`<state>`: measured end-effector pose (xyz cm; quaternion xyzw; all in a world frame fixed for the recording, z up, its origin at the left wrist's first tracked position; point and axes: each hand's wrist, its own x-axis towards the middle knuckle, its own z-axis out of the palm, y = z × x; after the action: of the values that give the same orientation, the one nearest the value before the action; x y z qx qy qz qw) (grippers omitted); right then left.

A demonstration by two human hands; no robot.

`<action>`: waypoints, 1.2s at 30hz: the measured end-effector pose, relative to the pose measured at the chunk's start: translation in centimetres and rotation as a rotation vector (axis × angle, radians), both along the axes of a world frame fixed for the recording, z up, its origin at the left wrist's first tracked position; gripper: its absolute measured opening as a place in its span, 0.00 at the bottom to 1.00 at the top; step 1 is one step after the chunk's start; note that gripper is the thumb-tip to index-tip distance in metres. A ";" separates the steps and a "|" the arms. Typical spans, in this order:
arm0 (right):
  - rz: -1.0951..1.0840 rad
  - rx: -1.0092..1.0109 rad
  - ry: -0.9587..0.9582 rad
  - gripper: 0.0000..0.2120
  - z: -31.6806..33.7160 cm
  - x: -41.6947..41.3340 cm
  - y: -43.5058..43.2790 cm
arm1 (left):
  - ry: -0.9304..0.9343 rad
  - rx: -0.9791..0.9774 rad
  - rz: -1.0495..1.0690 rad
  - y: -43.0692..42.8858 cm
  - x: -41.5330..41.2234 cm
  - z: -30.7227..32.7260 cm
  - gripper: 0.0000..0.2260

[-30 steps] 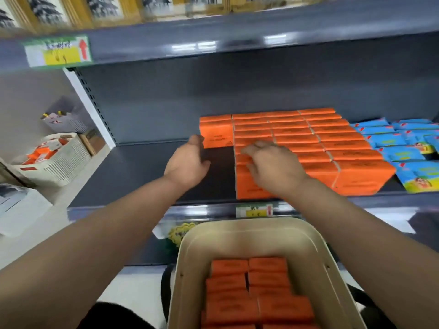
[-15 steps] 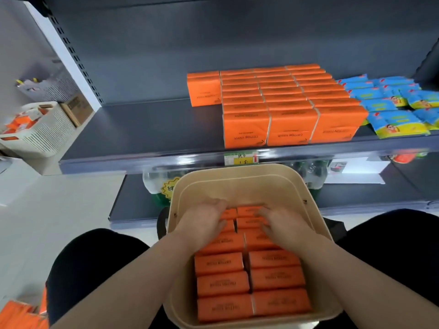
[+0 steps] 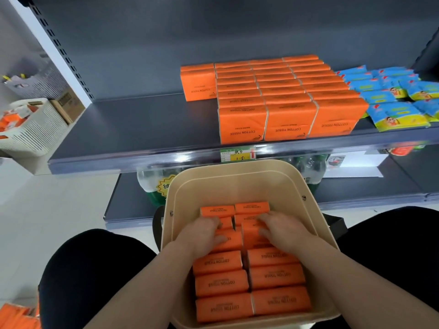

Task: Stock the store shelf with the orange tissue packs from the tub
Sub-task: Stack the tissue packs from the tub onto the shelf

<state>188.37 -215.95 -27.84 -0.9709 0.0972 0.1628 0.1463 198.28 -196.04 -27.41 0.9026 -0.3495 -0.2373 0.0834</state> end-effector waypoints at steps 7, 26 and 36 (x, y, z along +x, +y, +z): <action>0.026 -0.124 -0.029 0.19 0.4 0.2 0.1 | 0.021 0.006 -0.009 -0.1 -0.1 -0.2 0.12; -0.058 -0.232 -0.289 0.15 4.4 -0.1 0.2 | -0.372 -0.173 0.087 0.2 -0.6 2.2 0.11; -0.119 -0.338 -0.639 0.21 14.8 2.5 -1.1 | -0.476 -0.484 0.201 0.2 3.3 12.6 0.15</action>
<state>190.83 -217.02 -13.01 -0.9758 0.1285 -0.1761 0.0158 201.58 -195.88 -14.85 0.9164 -0.3148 0.0787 0.2341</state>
